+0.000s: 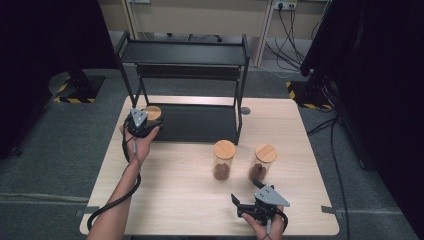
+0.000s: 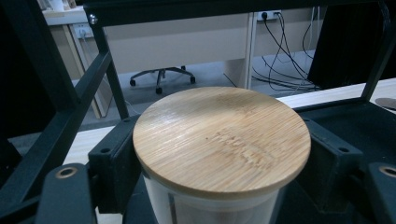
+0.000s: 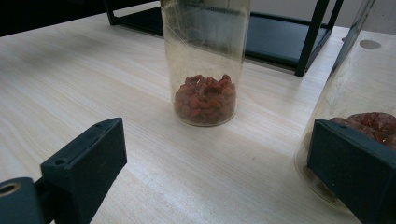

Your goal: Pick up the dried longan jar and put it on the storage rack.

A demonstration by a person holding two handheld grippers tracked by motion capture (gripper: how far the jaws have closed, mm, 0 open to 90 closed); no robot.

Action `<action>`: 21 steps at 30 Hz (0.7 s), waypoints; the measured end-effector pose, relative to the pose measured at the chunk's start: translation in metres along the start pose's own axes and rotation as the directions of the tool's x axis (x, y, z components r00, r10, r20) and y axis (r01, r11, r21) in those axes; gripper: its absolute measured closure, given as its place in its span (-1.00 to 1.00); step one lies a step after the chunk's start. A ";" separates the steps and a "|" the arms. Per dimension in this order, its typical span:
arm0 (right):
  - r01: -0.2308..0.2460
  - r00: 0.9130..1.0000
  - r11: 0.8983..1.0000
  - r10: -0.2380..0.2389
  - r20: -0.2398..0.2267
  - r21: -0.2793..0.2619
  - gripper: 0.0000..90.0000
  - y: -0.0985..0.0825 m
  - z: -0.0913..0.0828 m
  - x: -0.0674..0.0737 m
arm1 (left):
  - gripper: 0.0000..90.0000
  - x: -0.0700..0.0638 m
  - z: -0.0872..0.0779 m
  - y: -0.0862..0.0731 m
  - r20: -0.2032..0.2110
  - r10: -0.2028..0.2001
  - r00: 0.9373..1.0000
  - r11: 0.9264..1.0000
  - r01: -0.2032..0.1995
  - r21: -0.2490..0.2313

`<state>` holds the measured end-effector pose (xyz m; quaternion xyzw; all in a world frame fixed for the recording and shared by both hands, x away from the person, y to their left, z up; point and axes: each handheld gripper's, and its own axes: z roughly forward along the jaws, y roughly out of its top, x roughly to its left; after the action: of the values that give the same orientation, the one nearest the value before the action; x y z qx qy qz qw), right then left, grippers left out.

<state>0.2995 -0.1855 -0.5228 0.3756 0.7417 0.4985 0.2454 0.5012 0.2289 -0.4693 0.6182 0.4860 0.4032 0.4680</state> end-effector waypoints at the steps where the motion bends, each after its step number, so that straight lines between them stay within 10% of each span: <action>1: 0.000 1.000 1.000 0.000 0.000 0.001 -0.89 0.000 0.000 0.000 | -0.47 0.000 0.000 0.000 0.000 0.000 1.000 1.000 0.000 0.000; 21: -0.004 1.000 1.000 0.004 -0.004 0.002 -0.89 0.000 0.000 0.000 | -0.47 -0.012 0.011 0.006 0.034 -0.014 0.999 1.000 0.013 0.010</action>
<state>0.2996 -0.1855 -0.5228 0.3763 0.7419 0.4991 0.2428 0.5105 0.2148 -0.4668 0.6239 0.4841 0.3871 0.4760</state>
